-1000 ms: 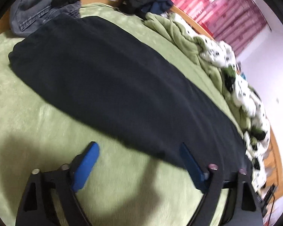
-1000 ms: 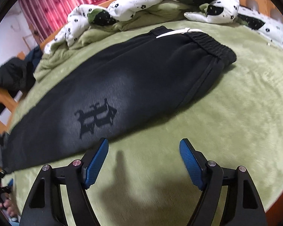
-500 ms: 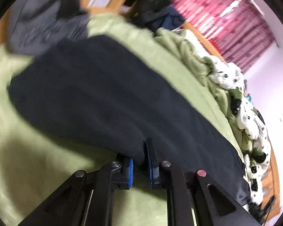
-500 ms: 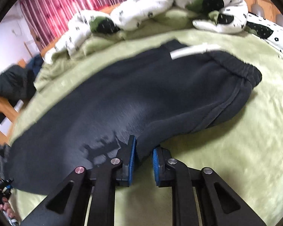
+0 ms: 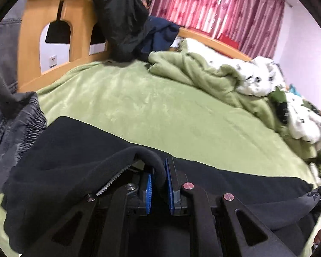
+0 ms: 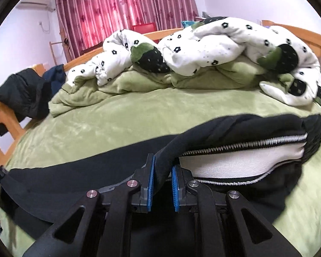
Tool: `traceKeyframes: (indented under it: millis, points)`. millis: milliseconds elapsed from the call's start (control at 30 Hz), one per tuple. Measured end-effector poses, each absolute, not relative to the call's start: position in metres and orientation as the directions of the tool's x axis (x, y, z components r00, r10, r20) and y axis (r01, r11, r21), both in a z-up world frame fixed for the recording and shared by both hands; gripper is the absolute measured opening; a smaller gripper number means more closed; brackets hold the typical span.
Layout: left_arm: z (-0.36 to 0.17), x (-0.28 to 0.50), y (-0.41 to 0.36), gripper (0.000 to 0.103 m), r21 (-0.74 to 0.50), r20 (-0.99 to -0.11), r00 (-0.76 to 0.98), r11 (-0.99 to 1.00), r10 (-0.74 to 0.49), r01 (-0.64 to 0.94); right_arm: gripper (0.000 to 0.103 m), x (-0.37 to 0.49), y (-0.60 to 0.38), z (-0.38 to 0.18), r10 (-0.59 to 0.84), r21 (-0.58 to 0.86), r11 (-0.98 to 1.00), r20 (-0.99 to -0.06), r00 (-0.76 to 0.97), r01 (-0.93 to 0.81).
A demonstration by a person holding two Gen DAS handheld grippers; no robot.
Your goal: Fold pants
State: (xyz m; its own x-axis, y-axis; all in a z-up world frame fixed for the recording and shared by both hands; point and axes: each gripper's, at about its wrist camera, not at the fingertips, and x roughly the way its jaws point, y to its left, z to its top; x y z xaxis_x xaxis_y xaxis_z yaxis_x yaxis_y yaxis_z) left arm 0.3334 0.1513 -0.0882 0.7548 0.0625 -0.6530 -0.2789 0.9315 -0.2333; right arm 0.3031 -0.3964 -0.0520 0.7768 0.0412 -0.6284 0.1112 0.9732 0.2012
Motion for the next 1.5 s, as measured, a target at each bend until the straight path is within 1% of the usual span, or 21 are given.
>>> traceKeyframes:
  millis: [133, 167, 200, 233, 267, 300, 333, 367, 400, 467, 567, 667, 733, 833, 900, 967, 1033, 1167, 1367, 1433, 1500]
  points:
    - [-0.118, 0.356, 0.153, 0.012, -0.224, -0.715, 0.695, 0.917, 0.075, -0.329, 0.017, 0.352, -0.387, -0.087, -0.003, 0.168, 0.974, -0.669, 0.743, 0.155]
    - [-0.122, 0.357, 0.153, 0.016, -0.215, -0.724, 0.684, 0.916, 0.084, -0.34, 0.021, 0.362, -0.386, -0.096, -0.014, 0.164, 0.971, -0.685, 0.729, 0.173]
    - [-0.124, 0.356, 0.153, 0.024, -0.216, -0.733, 0.675, 0.916, 0.076, -0.337, 0.023, 0.369, -0.386, -0.102, -0.019, 0.162, 0.97, -0.697, 0.717, 0.183]
    - [-0.124, 0.353, 0.152, 0.028, -0.226, -0.735, 0.675, 0.917, 0.06, -0.328, 0.027, 0.373, -0.384, -0.105, -0.021, 0.159, 0.97, -0.703, 0.711, 0.185]
    - [-0.123, 0.349, 0.151, 0.037, -0.237, -0.738, 0.673, 0.918, 0.043, -0.319, 0.036, 0.374, -0.383, -0.106, -0.021, 0.153, 0.971, -0.709, 0.705, 0.183]
    - [-0.12, 0.343, 0.149, 0.045, -0.244, -0.744, 0.667, 0.917, 0.031, -0.315, 0.04, 0.371, -0.382, -0.106, -0.019, 0.149, 0.973, -0.713, 0.701, 0.178]
    - [-0.116, 0.333, 0.147, 0.049, -0.245, -0.748, 0.664, 0.92, 0.021, -0.306, 0.045, 0.365, -0.381, -0.104, -0.017, 0.144, 0.975, -0.716, 0.698, 0.172]
    - [-0.112, 0.322, 0.143, 0.06, -0.244, -0.745, 0.667, 0.925, 0.014, -0.291, 0.048, 0.359, -0.379, -0.101, -0.02, 0.138, 0.976, -0.715, 0.699, 0.168]
    - [-0.107, 0.305, 0.14, 0.067, -0.241, -0.737, 0.676, 0.933, 0.004, -0.268, 0.052, 0.346, -0.379, -0.095, -0.029, 0.123, 0.979, -0.709, 0.704, 0.164]
    - [-0.102, 0.278, 0.134, 0.068, -0.239, -0.726, 0.687, 0.942, -0.013, -0.235, 0.065, 0.315, -0.378, -0.083, -0.038, 0.086, 0.987, -0.699, 0.714, 0.137]
    - [-0.106, 0.234, 0.124, 0.07, -0.254, -0.744, 0.666, 0.944, -0.052, -0.211, 0.068, 0.262, -0.382, -0.079, -0.071, 0.026, 0.992, -0.707, 0.704, 0.125]
    - [-0.122, 0.201, 0.118, 0.07, -0.276, -0.782, 0.616, 0.939, -0.095, -0.205, 0.068, 0.213, -0.393, -0.086, -0.079, 0.016, 0.991, -0.733, 0.676, 0.133]
    - [-0.135, 0.181, 0.119, 0.07, -0.317, -0.791, 0.599, 0.921, -0.124, -0.228, 0.068, 0.191, -0.402, -0.095, -0.061, 0.05, 0.987, -0.755, 0.653, 0.15]
    - [-0.15, 0.16, 0.13, 0.07, -0.409, -0.769, 0.616, 0.873, -0.172, -0.266, 0.068, 0.163, -0.424, -0.112, 0.035, 0.202, 0.96, -0.777, 0.629, 0.196]
    - [-0.154, 0.148, 0.136, 0.068, -0.48, -0.727, 0.651, 0.841, -0.22, -0.252, 0.068, 0.154, -0.433, -0.119, 0.079, 0.278, 0.935, -0.771, 0.632, 0.221]
    - [-0.156, 0.144, 0.139, 0.068, -0.51, -0.702, 0.673, 0.824, -0.232, -0.248, 0.068, 0.15, -0.439, -0.125, 0.121, 0.345, 0.91, -0.754, 0.645, 0.232]
    - [-0.16, 0.15, 0.145, 0.068, -0.53, -0.697, 0.677, 0.806, -0.238, -0.263, 0.068, 0.153, -0.444, -0.132, 0.146, 0.388, 0.886, -0.753, 0.642, 0.253]
    - [-0.17, 0.176, 0.162, 0.068, -0.581, -0.681, 0.688, 0.757, -0.251, -0.298, 0.068, 0.176, -0.443, -0.142, 0.155, 0.397, 0.877, -0.765, 0.625, 0.269]
    - [-0.178, 0.21, 0.177, 0.067, -0.636, -0.653, 0.728, 0.673, -0.208, -0.378, 0.068, 0.238, -0.453, -0.15, 0.116, 0.361, 0.887, -0.778, 0.618, 0.288]
    - [-0.177, 0.216, 0.175, 0.058, -0.613, -0.66, 0.733, 0.682, -0.167, -0.398, 0.068, 0.26, -0.464, -0.155, 0.1, 0.362, 0.877, -0.782, 0.616, 0.317]
    - [-0.176, 0.222, 0.17, 0.033, -0.558, -0.689, 0.717, 0.708, -0.105, -0.433, 0.056, 0.275, -0.477, -0.157, 0.093, 0.398, 0.844, -0.768, 0.634, 0.359]
